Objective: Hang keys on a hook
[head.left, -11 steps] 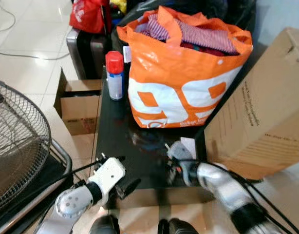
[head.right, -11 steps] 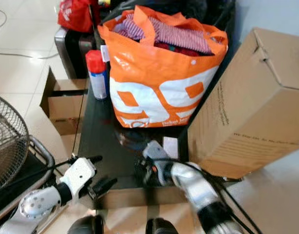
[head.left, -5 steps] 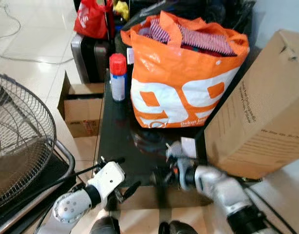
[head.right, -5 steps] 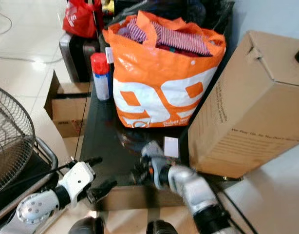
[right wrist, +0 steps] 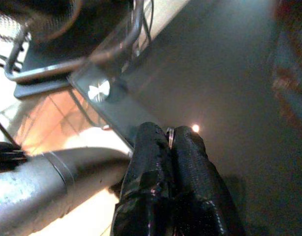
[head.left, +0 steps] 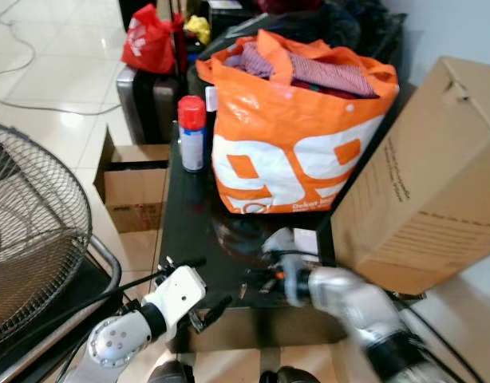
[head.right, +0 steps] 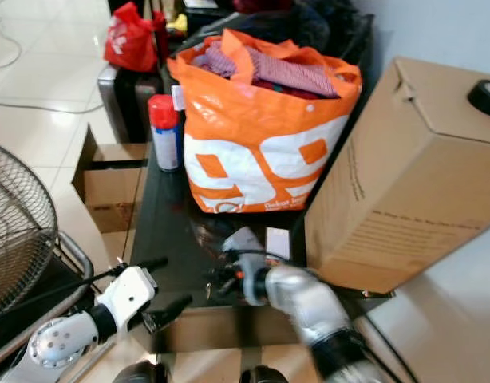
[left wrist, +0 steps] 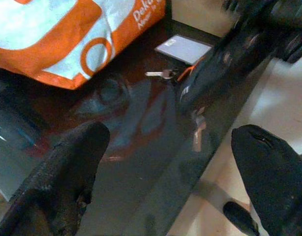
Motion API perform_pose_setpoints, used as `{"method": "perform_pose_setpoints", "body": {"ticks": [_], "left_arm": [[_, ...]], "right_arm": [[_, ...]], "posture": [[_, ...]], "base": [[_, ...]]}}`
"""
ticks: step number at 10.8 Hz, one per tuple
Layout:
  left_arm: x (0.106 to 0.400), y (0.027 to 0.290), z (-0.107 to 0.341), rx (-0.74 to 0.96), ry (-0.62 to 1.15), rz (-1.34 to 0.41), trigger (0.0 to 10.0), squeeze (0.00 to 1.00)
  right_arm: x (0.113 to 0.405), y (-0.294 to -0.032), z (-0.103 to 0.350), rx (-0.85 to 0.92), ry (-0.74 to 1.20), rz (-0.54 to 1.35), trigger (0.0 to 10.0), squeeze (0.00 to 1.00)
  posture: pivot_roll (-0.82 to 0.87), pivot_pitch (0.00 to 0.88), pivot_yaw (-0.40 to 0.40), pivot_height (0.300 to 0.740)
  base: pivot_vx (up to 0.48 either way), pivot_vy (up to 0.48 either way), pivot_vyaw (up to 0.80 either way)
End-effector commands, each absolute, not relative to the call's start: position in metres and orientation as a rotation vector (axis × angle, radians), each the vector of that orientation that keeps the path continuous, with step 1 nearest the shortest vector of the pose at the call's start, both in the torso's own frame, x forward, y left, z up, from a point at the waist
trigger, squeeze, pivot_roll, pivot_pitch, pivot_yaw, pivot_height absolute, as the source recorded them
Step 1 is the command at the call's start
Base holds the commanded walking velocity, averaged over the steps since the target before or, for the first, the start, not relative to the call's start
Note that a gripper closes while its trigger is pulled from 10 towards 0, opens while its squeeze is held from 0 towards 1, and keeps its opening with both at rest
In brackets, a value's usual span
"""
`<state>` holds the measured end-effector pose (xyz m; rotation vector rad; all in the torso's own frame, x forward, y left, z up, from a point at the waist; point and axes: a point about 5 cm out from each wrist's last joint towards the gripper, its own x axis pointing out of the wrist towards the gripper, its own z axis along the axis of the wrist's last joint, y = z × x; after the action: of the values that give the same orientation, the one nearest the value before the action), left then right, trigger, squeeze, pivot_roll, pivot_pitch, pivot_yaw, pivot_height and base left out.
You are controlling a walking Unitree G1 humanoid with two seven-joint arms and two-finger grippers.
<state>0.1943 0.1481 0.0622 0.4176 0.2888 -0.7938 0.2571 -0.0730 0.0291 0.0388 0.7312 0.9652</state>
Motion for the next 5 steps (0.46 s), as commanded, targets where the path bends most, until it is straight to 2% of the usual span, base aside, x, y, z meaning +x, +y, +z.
{"method": "perform_pose_setpoints", "body": {"ticks": [1, 3, 4, 5], "left_arm": [[0.193, 0.146, 0.062, 0.421, 0.297, -0.806, 10.0, 0.0], [0.191, 0.146, 0.063, 0.421, 0.314, -0.797, 10.0, 0.0], [0.19, 0.145, 0.063, 0.419, 0.323, -0.792, 10.0, 0.0], [0.189, 0.145, 0.063, 0.417, 0.33, -0.792, 10.0, 0.0]], "right_arm": [[0.258, -0.077, 0.025, 0.012, 0.746, 0.941, 0.0, 0.0], [0.269, -0.069, 0.021, -0.041, 0.729, 0.906, 0.0, 0.0], [0.276, -0.067, 0.02, -0.123, 0.706, 0.886, 0.0, 0.0], [0.28, -0.065, 0.02, -0.149, 0.692, 0.871, 1.8, 0.0]], "posture": [[0.02, 0.086, -0.092, 0.74], [0.04, 0.107, -0.101, 0.74], [0.03, 0.115, -0.103, 0.74], [0.03, 0.119, -0.104, 0.74]], "base": [[0.0, 0.0, 0.0], [0.0, 0.0, 0.0], [0.0, 0.0, 0.0], [0.0, 0.0, 0.0]]}}
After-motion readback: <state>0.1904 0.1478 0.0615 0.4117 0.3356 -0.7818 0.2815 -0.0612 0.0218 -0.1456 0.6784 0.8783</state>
